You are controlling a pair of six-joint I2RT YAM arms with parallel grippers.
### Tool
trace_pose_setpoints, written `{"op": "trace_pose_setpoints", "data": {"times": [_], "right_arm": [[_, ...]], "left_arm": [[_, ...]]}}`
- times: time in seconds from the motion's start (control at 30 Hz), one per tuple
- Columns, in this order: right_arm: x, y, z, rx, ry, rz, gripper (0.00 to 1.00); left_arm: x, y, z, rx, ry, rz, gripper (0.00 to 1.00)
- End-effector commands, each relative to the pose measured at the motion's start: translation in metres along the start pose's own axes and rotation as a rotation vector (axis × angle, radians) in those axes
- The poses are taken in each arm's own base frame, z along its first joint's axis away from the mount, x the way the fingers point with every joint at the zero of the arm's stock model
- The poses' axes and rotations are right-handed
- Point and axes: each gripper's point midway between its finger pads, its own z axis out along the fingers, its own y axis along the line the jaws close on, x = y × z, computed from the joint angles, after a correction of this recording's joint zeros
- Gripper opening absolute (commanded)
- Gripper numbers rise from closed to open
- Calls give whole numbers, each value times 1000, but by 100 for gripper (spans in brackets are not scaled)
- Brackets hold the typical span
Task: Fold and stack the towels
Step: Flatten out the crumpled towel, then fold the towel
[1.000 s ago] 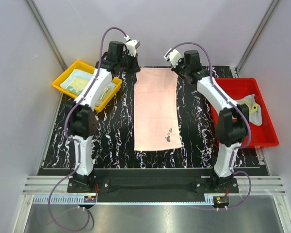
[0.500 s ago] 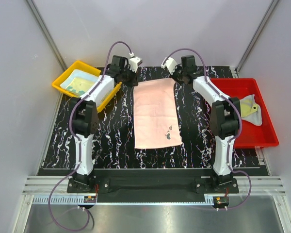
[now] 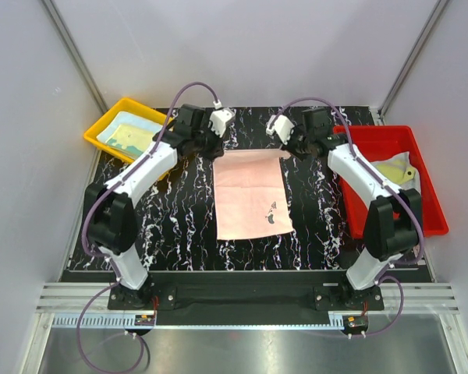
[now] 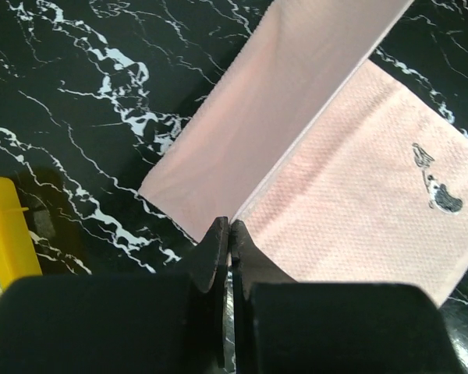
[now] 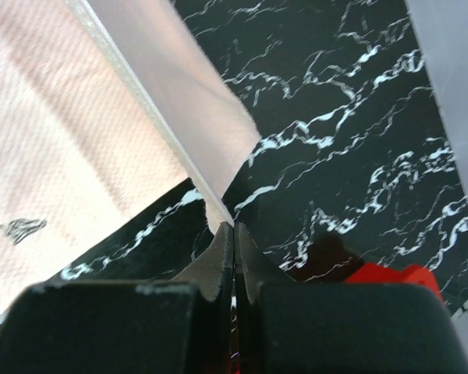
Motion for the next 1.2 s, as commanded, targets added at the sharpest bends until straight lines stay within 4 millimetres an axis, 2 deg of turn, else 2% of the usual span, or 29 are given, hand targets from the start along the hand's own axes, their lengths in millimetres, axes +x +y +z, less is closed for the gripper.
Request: {"op": "trace_pose_setpoints", "data": {"times": [0.0, 0.13, 0.3, 0.47, 0.63, 0.7, 0.8, 0.97, 1.1, 1.17], "right_arm": [[27, 12, -20, -11, 88, 7, 0], [32, 32, -28, -58, 89, 39, 0], [50, 74, -31, -141, 144, 66, 0], [64, 106, -33, -188, 177, 73, 0], [63, 132, -40, -234, 175, 81, 0], [69, 138, -41, -236, 191, 79, 0], [70, 135, -46, -212, 199, 58, 0], [52, 117, -56, -156, 155, 20, 0], [43, 115, -66, -154, 133, 17, 0], [43, 118, -68, -160, 136, 21, 0]], "left_arm": [[14, 8, -23, -108, 34, 3, 0], [38, -14, -27, -90, 74, -10, 1], [83, -48, -21, -37, 192, -23, 1], [106, -65, -18, -28, 234, -30, 1], [128, -76, -19, -24, 279, -39, 0], [129, -80, -21, -22, 279, -38, 0], [124, -80, -28, -42, 259, -37, 0], [100, -74, -42, -96, 197, -48, 0], [86, -77, -53, -95, 162, -53, 0], [87, -80, -58, -90, 167, -54, 0]]}}
